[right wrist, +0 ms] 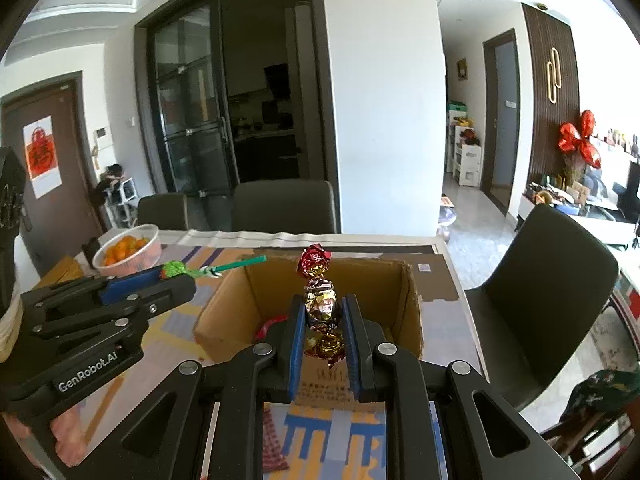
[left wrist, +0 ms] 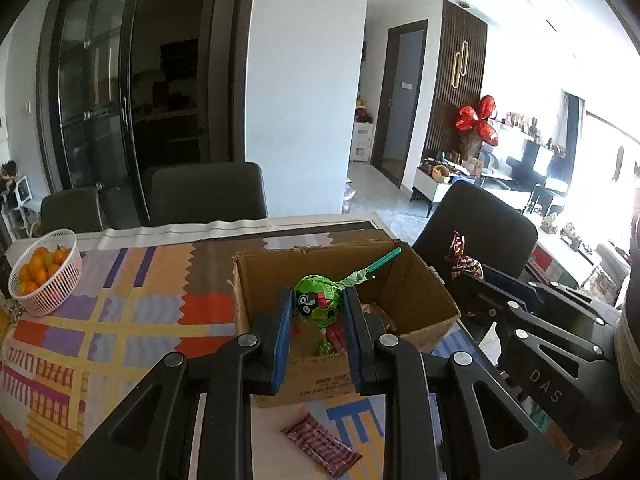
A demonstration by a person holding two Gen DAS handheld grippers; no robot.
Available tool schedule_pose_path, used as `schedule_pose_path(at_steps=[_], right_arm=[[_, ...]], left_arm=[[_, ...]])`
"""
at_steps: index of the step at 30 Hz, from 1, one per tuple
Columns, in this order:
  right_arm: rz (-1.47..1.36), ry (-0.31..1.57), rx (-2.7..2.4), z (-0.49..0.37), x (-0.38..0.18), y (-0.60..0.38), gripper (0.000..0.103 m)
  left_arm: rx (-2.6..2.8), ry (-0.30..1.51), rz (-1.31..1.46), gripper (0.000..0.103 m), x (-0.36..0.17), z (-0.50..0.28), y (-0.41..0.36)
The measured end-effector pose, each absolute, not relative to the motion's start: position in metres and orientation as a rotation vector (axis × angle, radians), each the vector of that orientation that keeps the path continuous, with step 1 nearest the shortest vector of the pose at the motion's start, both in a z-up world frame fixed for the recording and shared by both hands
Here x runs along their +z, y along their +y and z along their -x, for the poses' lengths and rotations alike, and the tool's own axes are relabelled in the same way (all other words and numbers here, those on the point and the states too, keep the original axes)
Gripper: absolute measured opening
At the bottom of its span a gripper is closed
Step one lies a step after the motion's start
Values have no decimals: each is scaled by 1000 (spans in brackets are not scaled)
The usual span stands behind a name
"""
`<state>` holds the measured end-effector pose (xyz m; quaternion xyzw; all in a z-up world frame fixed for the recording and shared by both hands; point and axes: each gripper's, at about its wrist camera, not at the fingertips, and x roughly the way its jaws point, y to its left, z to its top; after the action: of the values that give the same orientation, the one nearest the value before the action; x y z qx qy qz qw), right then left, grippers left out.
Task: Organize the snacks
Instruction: 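Carry the lollipop and gold candies into the box and open both tools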
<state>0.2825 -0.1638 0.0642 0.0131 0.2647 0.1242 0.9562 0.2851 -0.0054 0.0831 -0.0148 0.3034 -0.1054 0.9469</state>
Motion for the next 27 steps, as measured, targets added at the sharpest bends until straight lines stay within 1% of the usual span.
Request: schedule_pose_path(at_steps=[6, 13, 18, 20, 21, 22, 23, 24, 25, 27], right_arm=[[-43, 582, 241, -304, 56, -167, 19], [-58, 646, 239, -333, 44, -170, 19], [-61, 687, 238, -347, 33, -170, 19], [-51, 695, 231, -351, 32, -169, 19], [-50, 697, 231, -352, 32, -169, 20], [-51, 701, 232, -355, 31, -169, 22], [-50, 706, 233, -355, 30, -170, 27], [-46, 713, 224, -355, 29, -169, 40], [-49, 706, 214, -353, 30, -170, 49], [-48, 689, 197, -347, 31, -170, 50]], left_arm=[[-206, 677, 19, 25, 70, -312, -11], [-219, 796, 52, 25, 42, -351, -16], [-202, 830, 35, 25, 31, -363, -18], [-191, 843, 46, 26, 29, -366, -17], [-180, 844, 51, 29, 28, -367, -16], [-166, 837, 48, 35, 29, -366, -15], [-160, 830, 43, 38, 30, -365, -14], [-152, 825, 39, 42, 31, -362, -13], [-146, 818, 40, 43, 33, -358, -11], [-137, 802, 40, 44, 36, -350, -7]])
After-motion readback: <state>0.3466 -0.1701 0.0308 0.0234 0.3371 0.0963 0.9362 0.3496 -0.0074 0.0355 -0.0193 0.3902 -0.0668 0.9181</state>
